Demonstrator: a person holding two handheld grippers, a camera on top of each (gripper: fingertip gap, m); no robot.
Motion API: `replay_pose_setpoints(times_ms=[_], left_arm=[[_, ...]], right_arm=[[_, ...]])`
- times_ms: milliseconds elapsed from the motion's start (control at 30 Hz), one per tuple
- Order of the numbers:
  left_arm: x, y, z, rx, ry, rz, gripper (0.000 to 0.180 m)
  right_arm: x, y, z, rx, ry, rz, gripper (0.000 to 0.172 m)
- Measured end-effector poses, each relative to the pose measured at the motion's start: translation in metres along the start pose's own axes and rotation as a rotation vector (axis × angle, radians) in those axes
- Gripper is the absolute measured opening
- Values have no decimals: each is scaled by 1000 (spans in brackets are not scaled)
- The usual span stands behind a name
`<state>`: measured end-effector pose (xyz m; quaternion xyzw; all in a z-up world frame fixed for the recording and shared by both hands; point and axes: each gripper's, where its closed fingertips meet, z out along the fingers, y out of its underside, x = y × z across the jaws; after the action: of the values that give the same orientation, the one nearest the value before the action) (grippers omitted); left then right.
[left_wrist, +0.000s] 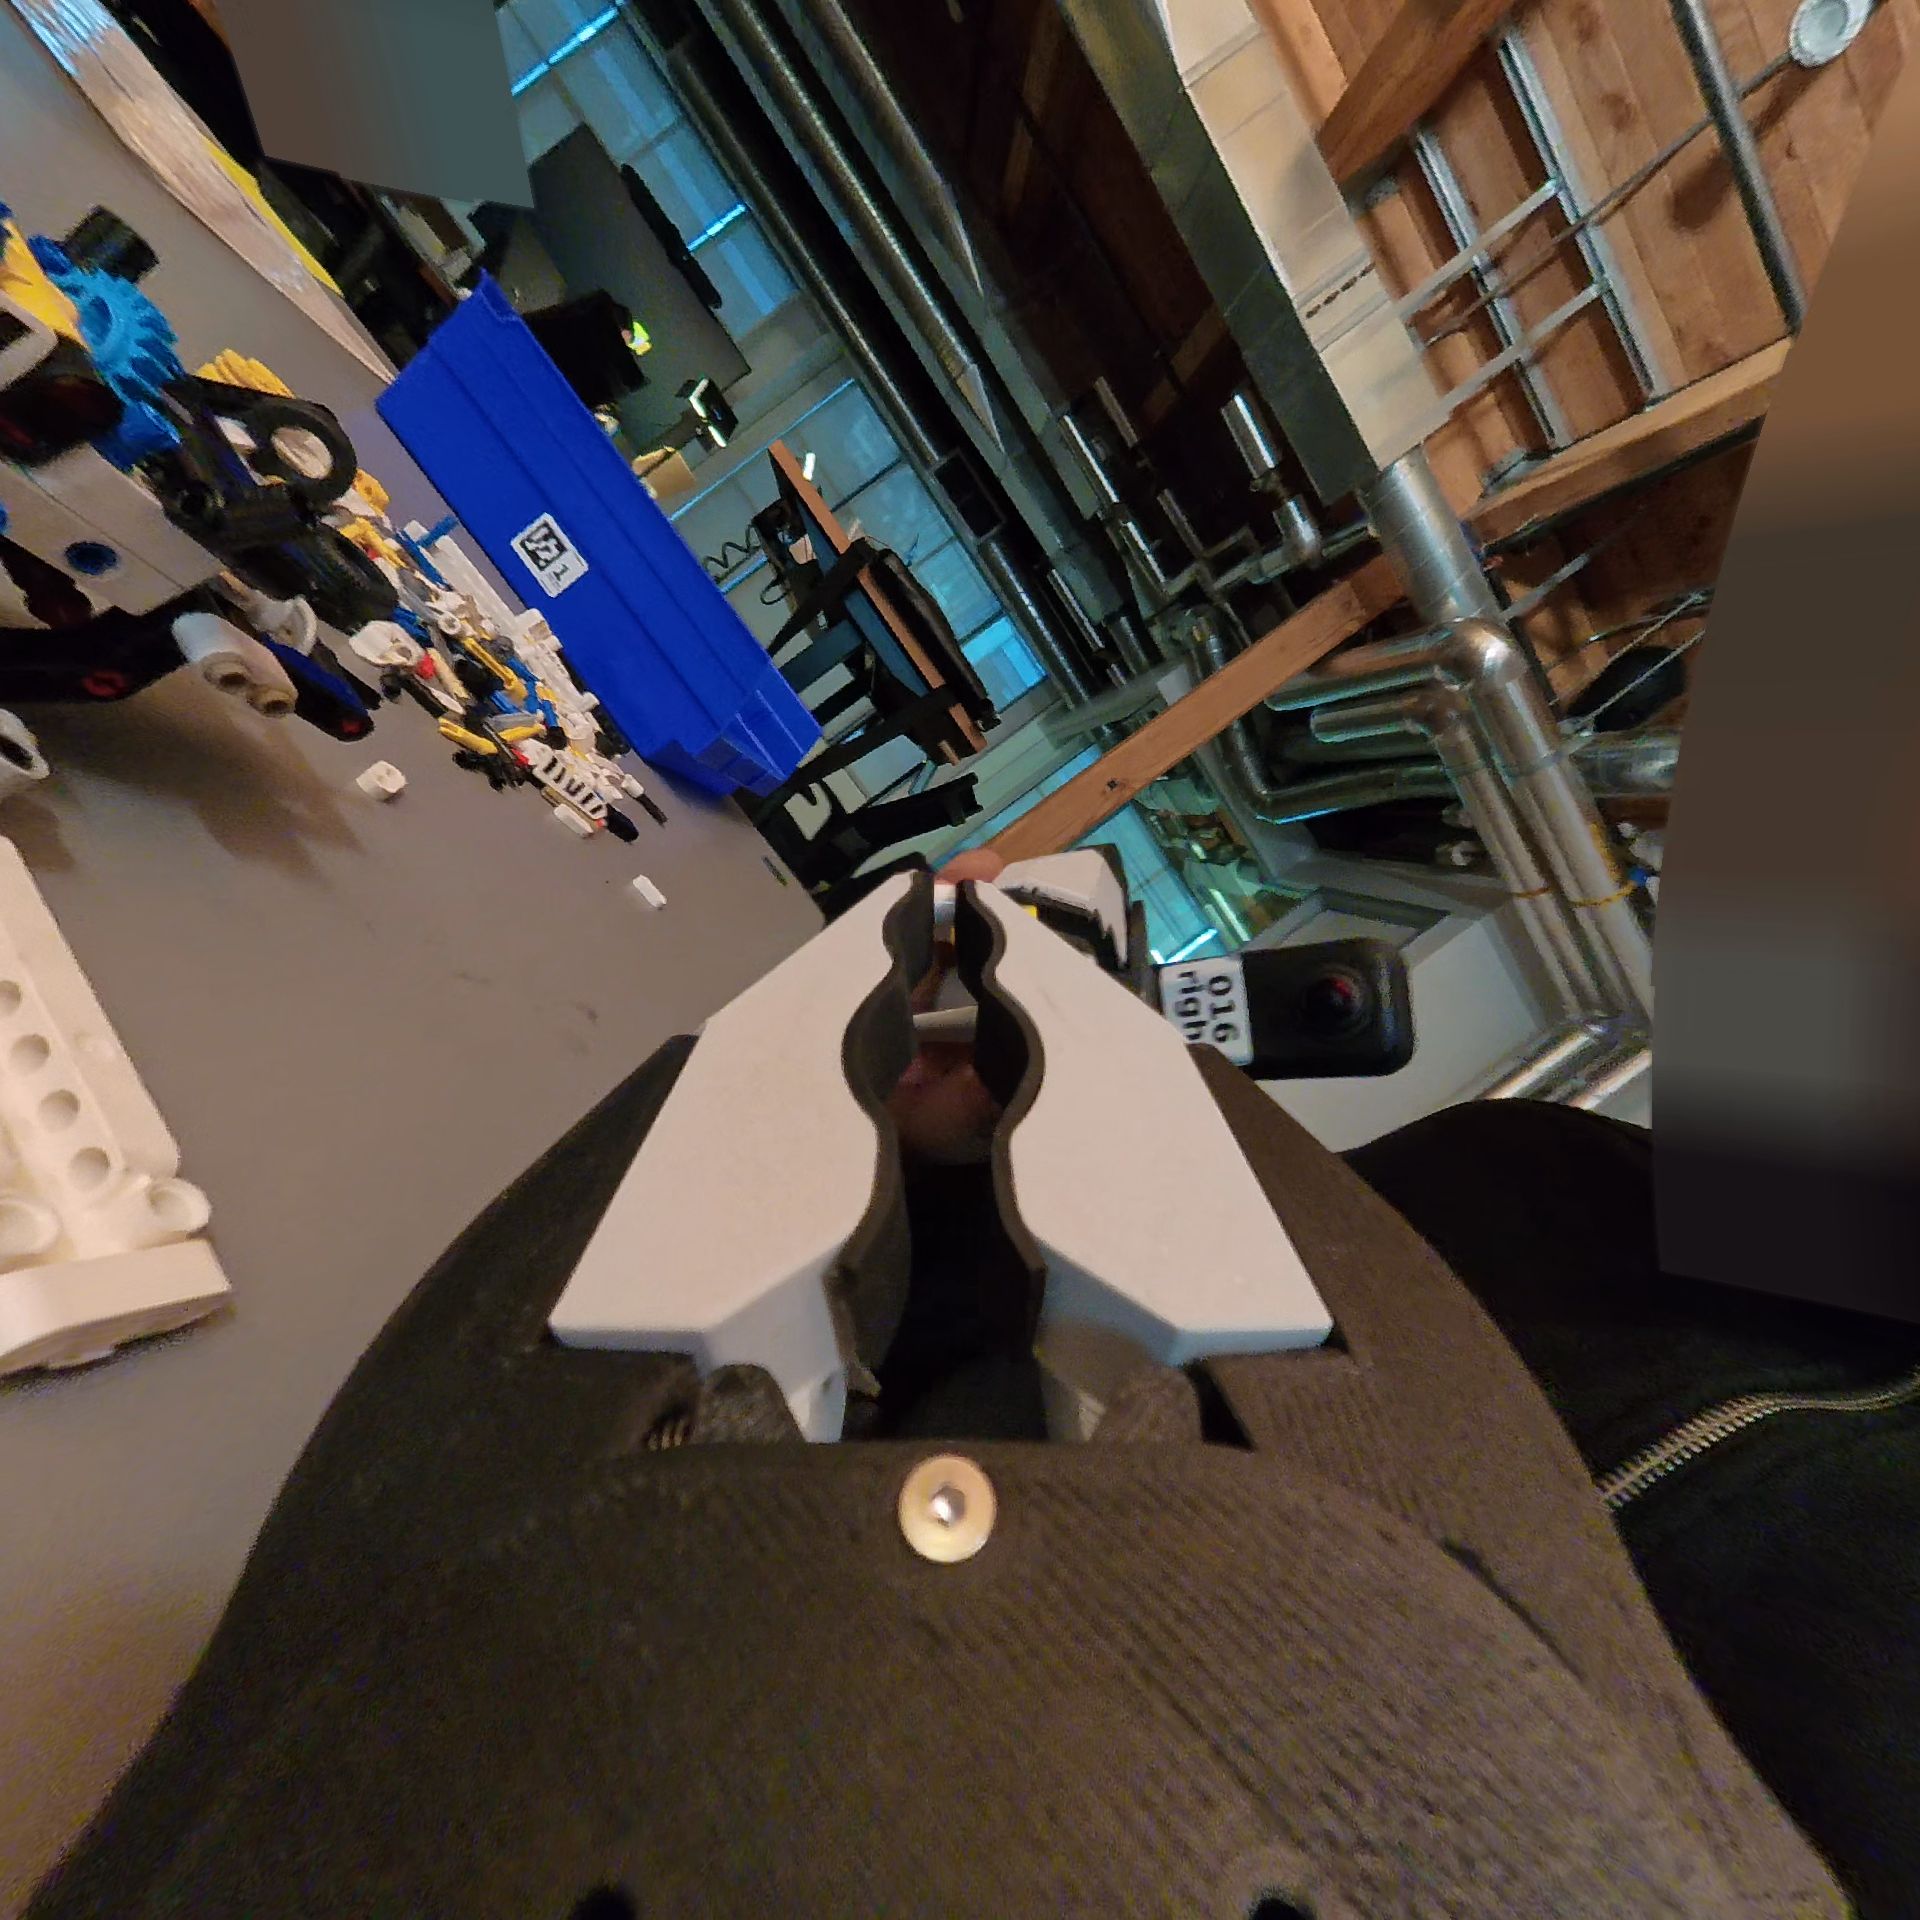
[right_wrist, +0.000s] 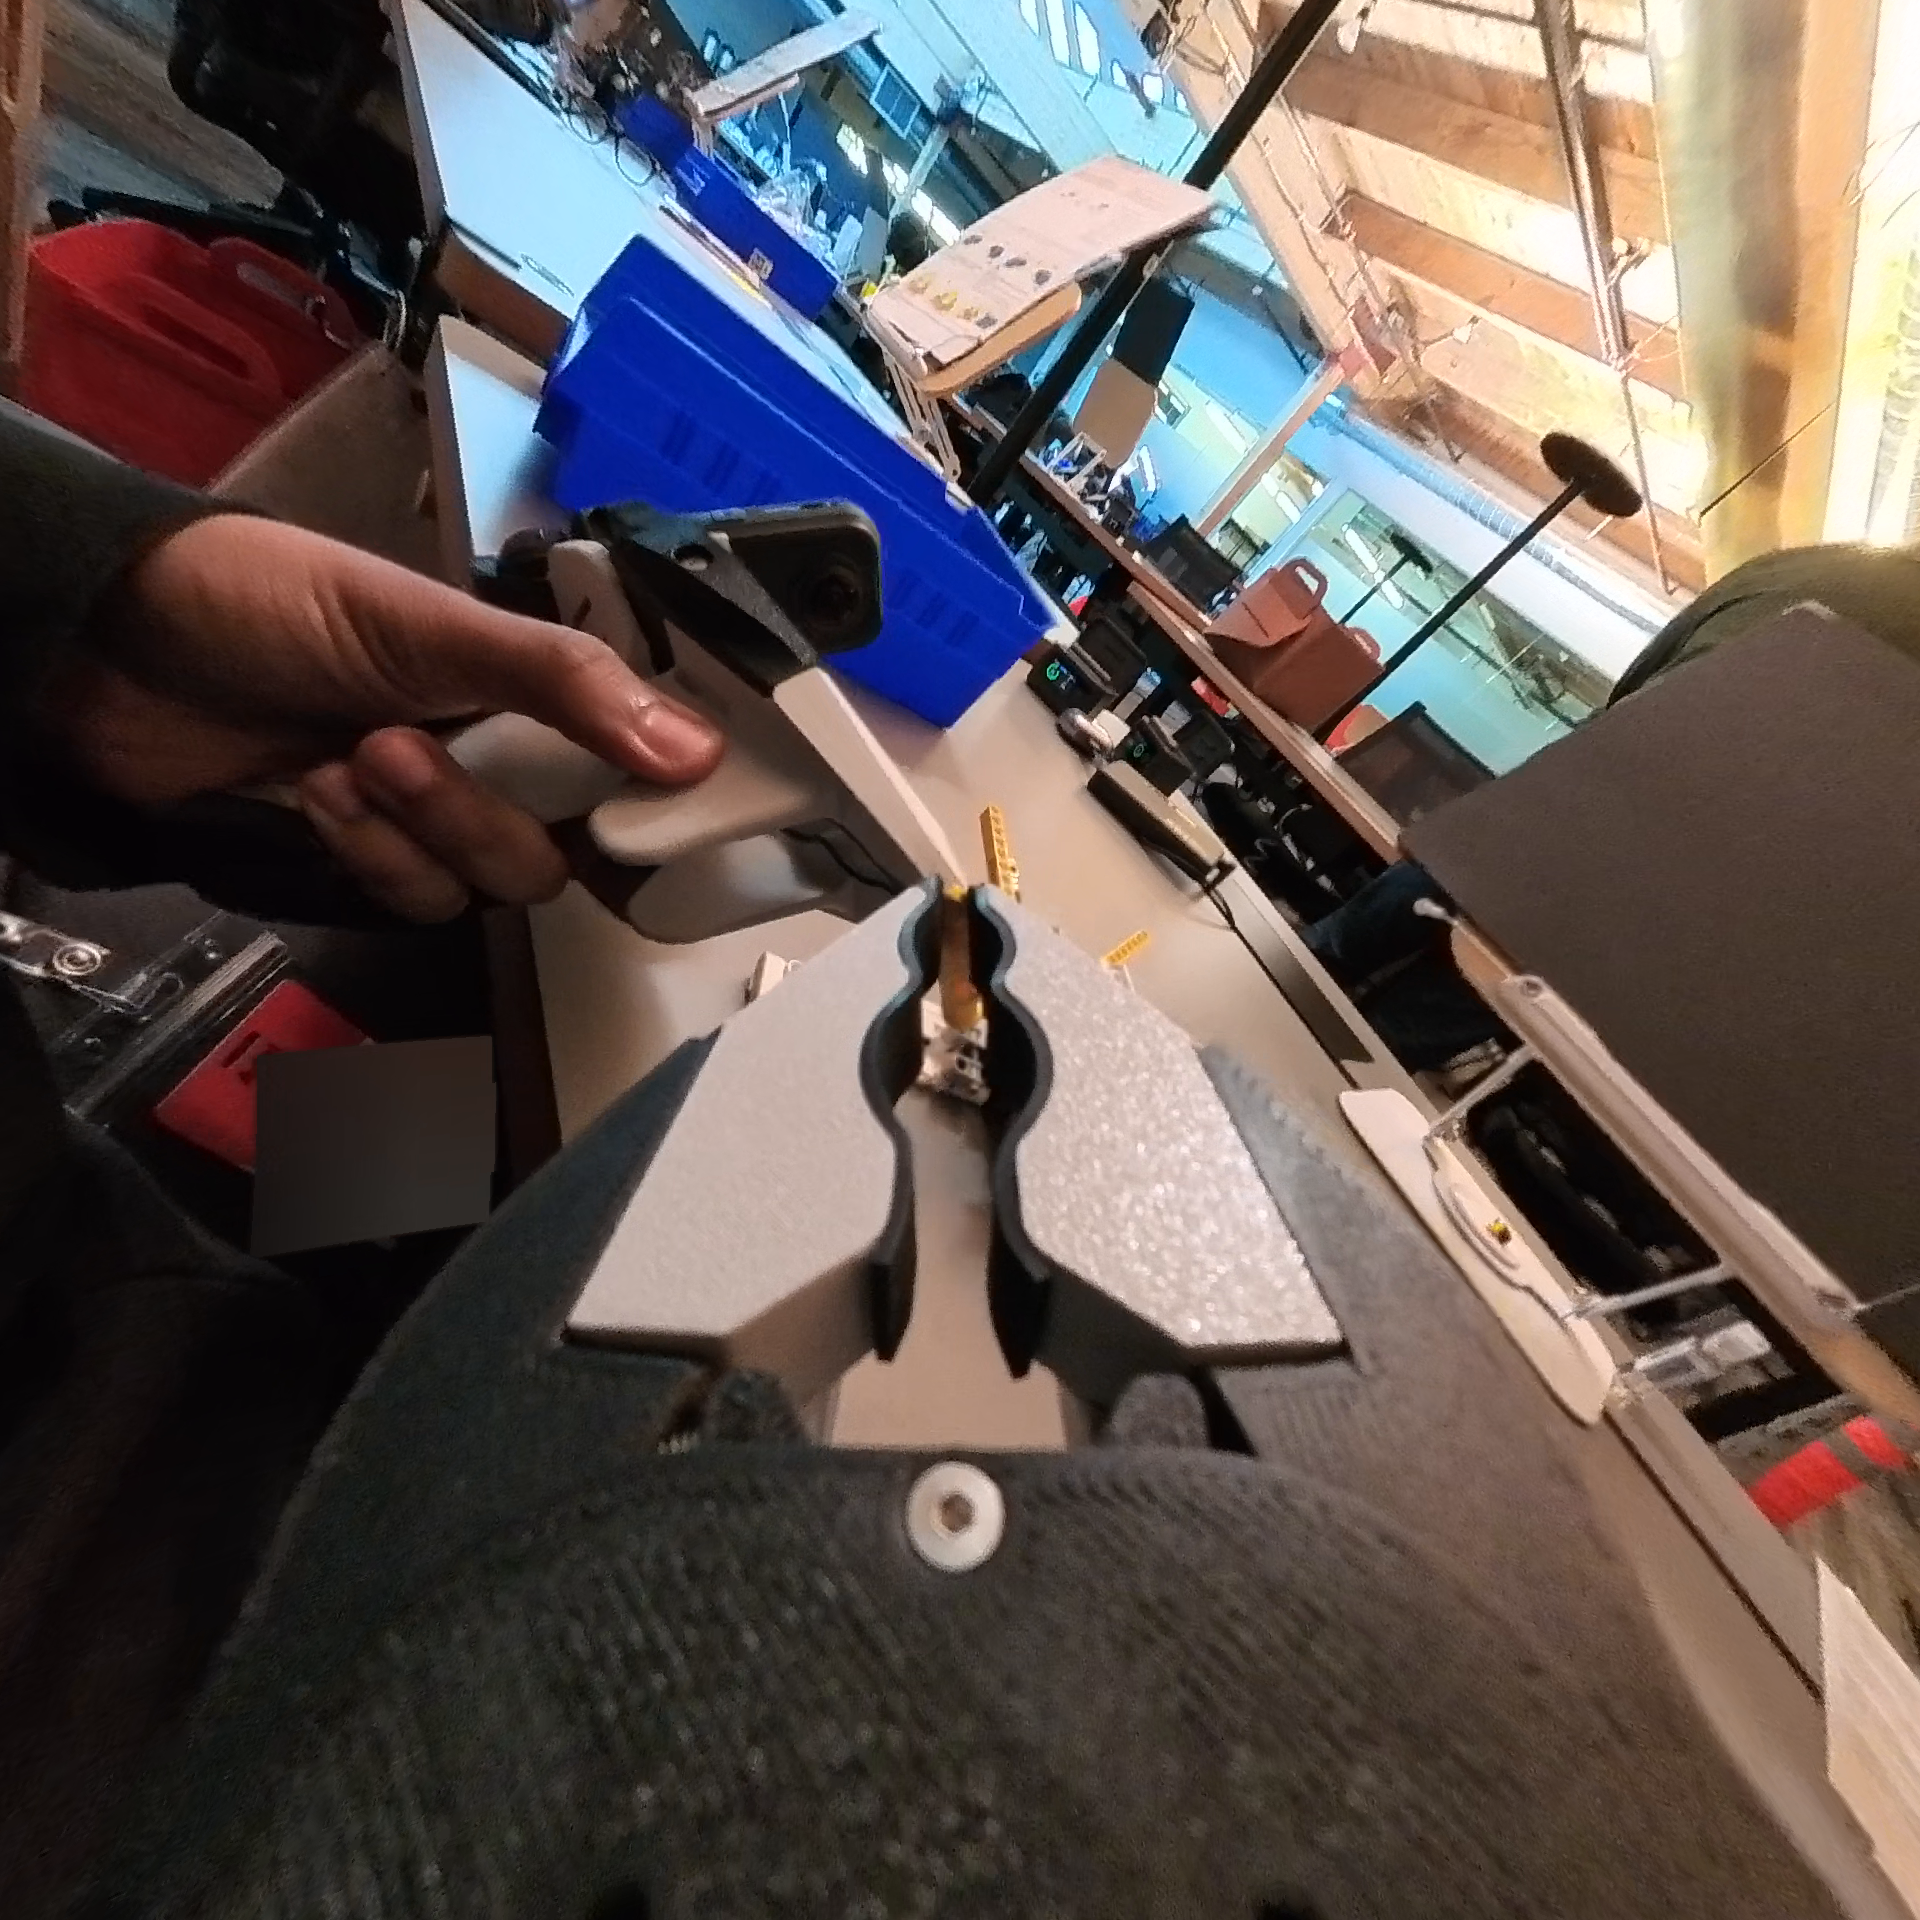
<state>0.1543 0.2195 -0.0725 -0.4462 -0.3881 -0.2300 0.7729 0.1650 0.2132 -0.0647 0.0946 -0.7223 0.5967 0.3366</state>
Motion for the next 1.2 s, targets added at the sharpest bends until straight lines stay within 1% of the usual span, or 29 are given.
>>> replay_pose_setpoints(times_ms=[67,167,200,233,267,300,333,367,400,433,500,533,567,633,700,767,833,900,967,1067,1133,1200], left_arm=[[0,-1,-1,6,-31,61,1],[1,-5,1,12,-96,147,2],[-24,-8,-4,20,-286,176,2],[-45,-14,-16,32,-417,270,2],[-41,-18,-21,68,-357,227,2],[-20,-26,-19,114,-205,101,2],[-9,-31,-18,119,-163,94,2],[-6,-33,-16,104,-201,177,2],[-5,-32,-13,79,-242,248,2],[-4,-32,-9,59,-250,275,2],[-1,-31,-4,52,-217,255,2],[-1,-30,-2,53,-194,224,1],[-1,-28,2,49,-174,194,1],[-4,-14,13,-23,-164,172,1],[-10,6,32,-136,-194,222,1],[-18,25,53,-278,-252,329,2],[-38,35,69,-396,-360,484,2],[-56,33,84,-465,-445,595,2],[-72,31,101,-529,-498,632,2],[-108,21,119,-614,-597,653,2],[-126,15,129,-661,-647,623,2],[-143,7,136,-695,-707,631,2]], right_arm=[[0,1,2,-34,-6,47,2],[4,-3,2,-15,23,125,2],[3,-9,1,18,26,132,2],[0,-30,-5,131,6,163,2],[3,-62,-14,267,2,248,2],[4,-72,-14,244,17,230,2],[10,-63,-10,124,90,80,3],[19,-52,-10,49,147,5,3],[26,-39,-9,20,152,52,2],[30,-28,-8,20,119,165,2],[39,-22,-13,123,68,430,2],[48,-19,-18,166,71,534,2],[58,-14,-23,183,95,591,2],[79,-2,-40,162,172,595,2],[102,6,-62,134,270,540,2],[122,13,-85,106,342,514,2],[138,18,-107,98,405,512,2],[148,20,-125,112,453,521,2],[154,19,-140,126,480,524,2],[159,17,-154,126,512,505,2],[159,17,-160,117,524,490,2],[159,19,-166,97,542,472,2]])
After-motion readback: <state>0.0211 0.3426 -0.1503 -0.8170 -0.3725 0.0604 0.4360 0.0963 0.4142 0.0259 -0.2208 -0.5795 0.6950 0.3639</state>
